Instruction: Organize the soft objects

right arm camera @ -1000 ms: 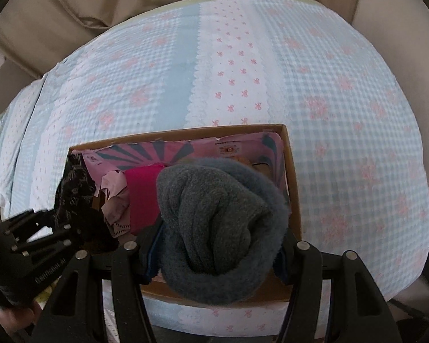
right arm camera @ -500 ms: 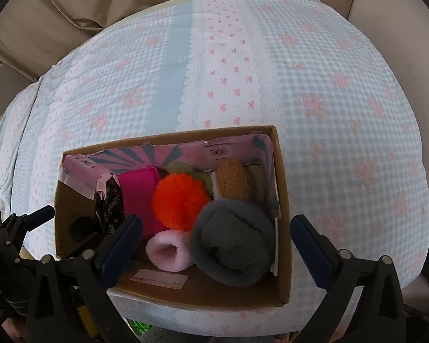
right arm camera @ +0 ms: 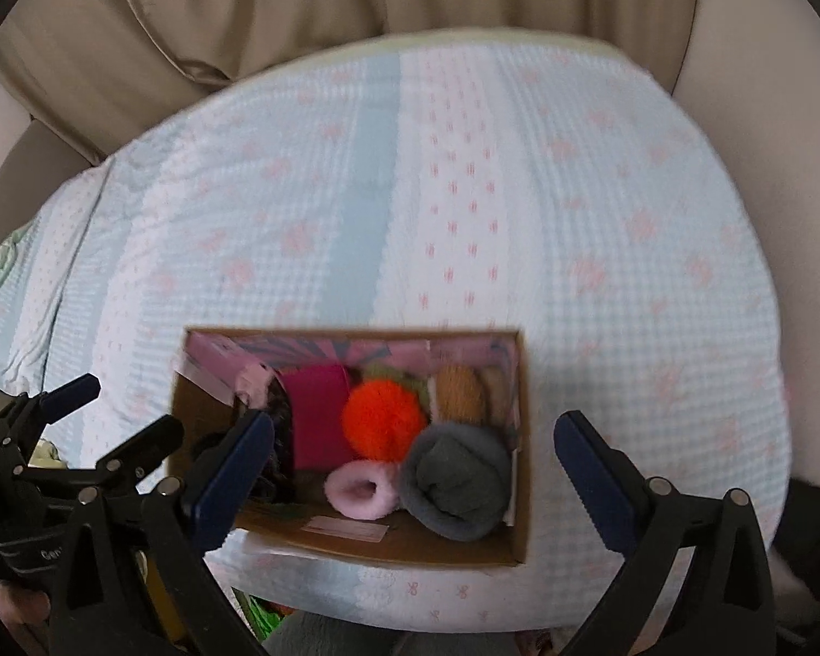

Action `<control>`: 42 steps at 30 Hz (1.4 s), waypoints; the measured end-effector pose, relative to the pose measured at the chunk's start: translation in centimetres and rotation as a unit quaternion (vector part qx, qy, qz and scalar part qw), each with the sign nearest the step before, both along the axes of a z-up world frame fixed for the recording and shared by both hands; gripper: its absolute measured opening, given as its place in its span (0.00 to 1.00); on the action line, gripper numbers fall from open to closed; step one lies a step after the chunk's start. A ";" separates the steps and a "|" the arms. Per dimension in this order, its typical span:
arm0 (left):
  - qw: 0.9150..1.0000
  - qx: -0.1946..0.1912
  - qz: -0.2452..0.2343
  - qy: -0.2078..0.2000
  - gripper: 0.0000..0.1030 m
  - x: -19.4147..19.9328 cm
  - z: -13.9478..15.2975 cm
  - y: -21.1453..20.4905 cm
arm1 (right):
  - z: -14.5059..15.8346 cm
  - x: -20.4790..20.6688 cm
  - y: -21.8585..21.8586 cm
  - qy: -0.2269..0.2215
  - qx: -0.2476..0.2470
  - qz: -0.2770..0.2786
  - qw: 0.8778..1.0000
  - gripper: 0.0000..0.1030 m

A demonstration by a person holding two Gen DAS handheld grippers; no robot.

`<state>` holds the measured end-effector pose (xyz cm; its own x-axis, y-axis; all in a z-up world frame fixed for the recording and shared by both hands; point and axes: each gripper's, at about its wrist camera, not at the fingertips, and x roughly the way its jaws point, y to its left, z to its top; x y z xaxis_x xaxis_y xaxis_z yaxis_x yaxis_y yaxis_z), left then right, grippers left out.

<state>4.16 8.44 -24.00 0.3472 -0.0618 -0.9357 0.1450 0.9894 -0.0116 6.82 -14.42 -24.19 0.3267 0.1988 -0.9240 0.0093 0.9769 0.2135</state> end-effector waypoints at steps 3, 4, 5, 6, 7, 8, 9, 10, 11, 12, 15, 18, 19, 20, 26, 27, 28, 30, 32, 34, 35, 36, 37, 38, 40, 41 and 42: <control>0.999 -0.003 0.005 -0.037 1.00 -0.1 4.6 0.0 | 4.7 0.0 -0.7 -0.033 -0.016 -0.002 0.999 0.99; 0.999 -0.004 0.007 -0.048 1.00 0.0 6.0 0.1 | 6.5 -0.1 -1.0 -0.046 -0.023 -0.004 0.999 0.99; 0.998 -0.004 0.009 -0.066 1.00 -0.2 7.8 0.2 | 7.9 -0.2 -1.1 -0.057 -0.029 -0.006 0.998 0.99; 0.997 -0.005 0.012 -0.080 1.00 -0.3 9.4 0.4 | 9.3 -0.3 -1.4 -0.068 -0.034 -0.009 0.997 0.99; 0.996 -0.008 0.015 -0.092 1.00 -0.4 10.7 0.5 | 10.7 -0.5 -1.7 -0.079 -0.040 -0.012 0.996 0.99; 0.994 -0.011 0.020 -0.106 1.00 -0.6 12.3 0.6 | 12.1 -0.7 -2.0 -0.092 -0.045 -0.017 0.995 0.99; 0.993 -0.014 0.024 -0.114 1.00 -0.7 13.3 0.7 | 13.5 -0.9 -2.2 -0.102 -0.050 -0.023 0.993 0.99; 0.991 -0.019 0.030 -0.125 1.00 -0.9 14.9 0.9 | 14.4 -1.1 -2.4 -0.109 -0.054 -0.027 0.992 0.99; 0.990 -0.022 0.035 -0.136 1.00 -1.2 16.0 1.1 | 15.7 -1.5 -2.7 -0.121 -0.060 -0.031 0.990 0.99; 0.987 -0.026 0.041 -0.151 1.00 -1.5 17.6 1.4 | 16.6 -1.8 -2.7 -0.130 -0.067 -0.034 0.989 0.99; 0.981 -0.033 0.050 -0.184 1.00 -2.9 20.7 1.8 | 19.3 -2.9 -3.0 -0.159 -0.084 -0.045 0.983 0.99; 0.976 -0.031 0.055 -0.209 1.00 -3.9 22.6 2.0 | 21.4 -4.1 -3.6 -0.181 -0.089 -0.059 0.978 0.99; 0.974 -0.031 0.057 -0.216 1.00 -4.2 23.1 2.0 | 21.9 -4.4 -3.8 -0.186 -0.089 -0.064 0.976 0.99; 0.973 -0.031 0.058 -0.220 1.00 -4.4 23.5 2.0 | 22.3 -4.6 -4.0 -0.191 -0.088 -0.067 0.975 0.99; 0.966 -0.025 0.056 -0.250 1.00 -5.8 25.1 1.5 | 23.4 -6.1 -4.7 -0.215 -0.094 -0.081 0.969 0.99; 0.965 -0.023 0.055 -0.255 1.00 -6.1 25.3 1.4 | 23.4 -6.2 -4.9 -0.217 -0.094 -0.083 0.968 0.99; 0.964 -0.021 0.054 -0.258 1.00 -6.2 25.4 1.2 | 23.4 -6.3 -5.1 -0.217 -0.094 -0.085 0.968 0.99; 0.963 -0.018 0.053 -0.263 1.00 -6.5 25.5 0.8 | 23.5 -6.4 -5.4 -0.219 -0.092 -0.088 0.967 0.99; 0.962 -0.016 0.052 -0.267 1.00 -6.6 25.5 0.4 | 23.5 -6.4 -5.6 -0.220 -0.093 -0.090 0.967 0.99; 0.962 -0.017 0.051 -0.267 1.00 -6.7 25.5 0.1 | 23.5 -6.5 -5.9 -0.221 -0.094 -0.091 0.967 0.99; 0.962 -0.018 0.050 -0.266 1.00 -6.7 25.5 -0.1 | 23.6 -6.5 -6.1 -0.221 -0.093 -0.091 0.966 0.99; 0.963 -0.018 0.049 -0.266 1.00 -6.8 25.5 -0.2 | 23.6 -6.5 -6.2 -0.221 -0.094 -0.092 0.966 0.99; 0.963 -0.018 0.049 -0.266 1.00 -6.7 25.6 -0.4 | 23.5 -6.5 -6.3 -0.221 -0.094 -0.092 0.966 0.99; 0.962 -0.018 0.048 -0.266 1.00 -6.7 25.6 -0.5 | 23.4 -6.4 -6.4 -0.221 -0.093 -0.092 0.966 0.99; 0.963 -0.019 0.048 -0.265 1.00 -6.8 25.6 -0.7 | 23.3 -6.4 -6.6 -0.221 -0.093 -0.093 0.966 0.99; 0.963 -0.019 0.048 -0.266 1.00 -6.9 25.6 -0.8 | 23.3 -6.4 -6.7 -0.220 -0.093 -0.093 0.967 0.99; 0.963 -0.019 0.048 -0.266 1.00 -6.8 25.6 -0.8 | 23.3 -6.4 -6.7 -0.221 -0.093 -0.093 0.966 0.99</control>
<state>-2.64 7.68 1.61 0.7820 -0.0362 -0.6222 0.0489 0.9988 0.0033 0.40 -21.14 -0.92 0.7114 -0.0568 -0.7005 0.1359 0.9890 0.0579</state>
